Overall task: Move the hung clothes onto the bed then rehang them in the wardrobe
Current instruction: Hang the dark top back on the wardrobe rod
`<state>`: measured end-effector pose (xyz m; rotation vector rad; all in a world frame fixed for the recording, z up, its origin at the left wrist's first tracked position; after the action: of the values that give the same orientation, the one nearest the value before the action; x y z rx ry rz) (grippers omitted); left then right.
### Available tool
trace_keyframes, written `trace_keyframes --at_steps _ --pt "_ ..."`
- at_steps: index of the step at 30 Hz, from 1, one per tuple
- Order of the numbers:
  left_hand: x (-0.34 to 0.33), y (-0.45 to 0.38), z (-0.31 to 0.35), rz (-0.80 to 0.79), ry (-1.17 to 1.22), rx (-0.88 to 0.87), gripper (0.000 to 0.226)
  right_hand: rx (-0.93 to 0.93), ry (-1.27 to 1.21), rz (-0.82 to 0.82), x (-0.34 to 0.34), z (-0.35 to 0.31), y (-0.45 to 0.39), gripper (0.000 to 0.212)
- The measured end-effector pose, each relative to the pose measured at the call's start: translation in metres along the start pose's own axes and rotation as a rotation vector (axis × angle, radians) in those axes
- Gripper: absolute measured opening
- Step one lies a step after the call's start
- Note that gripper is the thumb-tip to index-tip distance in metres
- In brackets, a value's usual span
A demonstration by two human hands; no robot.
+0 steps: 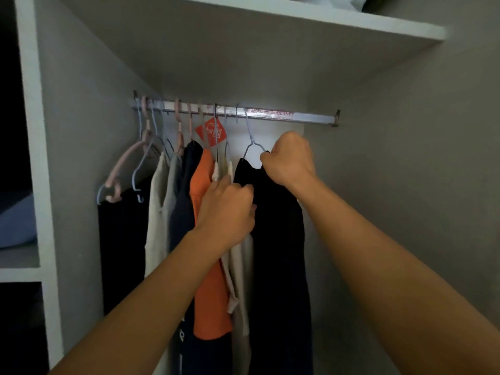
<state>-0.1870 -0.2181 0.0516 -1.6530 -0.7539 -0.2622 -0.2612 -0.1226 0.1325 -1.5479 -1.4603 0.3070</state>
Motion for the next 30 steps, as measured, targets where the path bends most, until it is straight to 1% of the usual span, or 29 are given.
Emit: trace_keyframes --at_steps 3,6,9,17,20,24,28,30 --pt "-0.001 -0.003 -0.009 0.003 -0.022 -0.001 0.007 0.031 -0.031 0.039 -0.007 -0.016 -0.022 0.043" --pt "-0.004 -0.004 -0.018 -0.003 -0.032 0.026 0.014 0.048 -0.020 0.075 -0.014 -0.025 -0.041 0.041" --pt "-0.005 -0.006 -0.024 0.016 -0.012 0.049 0.011 0.018 -0.050 0.085 -0.029 -0.025 -0.053 0.040" --pt "-0.008 -0.002 -0.034 0.054 -0.015 0.063 0.007 -0.129 -0.167 0.071 -0.081 -0.005 -0.050 0.039" --pt "-0.008 0.000 -0.036 0.056 -0.025 0.068 0.011 -0.154 -0.184 0.061 -0.093 0.005 -0.041 0.041" --pt "-0.006 0.002 -0.034 0.048 -0.008 0.089 0.014 -0.165 -0.238 0.045 -0.098 0.010 -0.033 0.040" --pt "0.001 0.006 -0.026 0.053 0.014 0.084 0.015 -0.171 -0.293 -0.013 -0.090 0.009 -0.027 0.039" --pt "0.007 0.009 -0.024 0.086 0.040 0.108 0.009 -0.178 -0.291 -0.037 -0.083 0.014 -0.019 0.035"
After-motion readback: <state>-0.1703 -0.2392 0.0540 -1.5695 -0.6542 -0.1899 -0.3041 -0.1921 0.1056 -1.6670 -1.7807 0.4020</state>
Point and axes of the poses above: each hand's wrist, its own y-axis away from the middle knuckle, its own x-axis out of the back of the hand, z = x × y, the point moved 5 cm from there along -y, towards the middle knuckle, and after that the axes turned 11 degrees about -y, right-handed, at the moved point
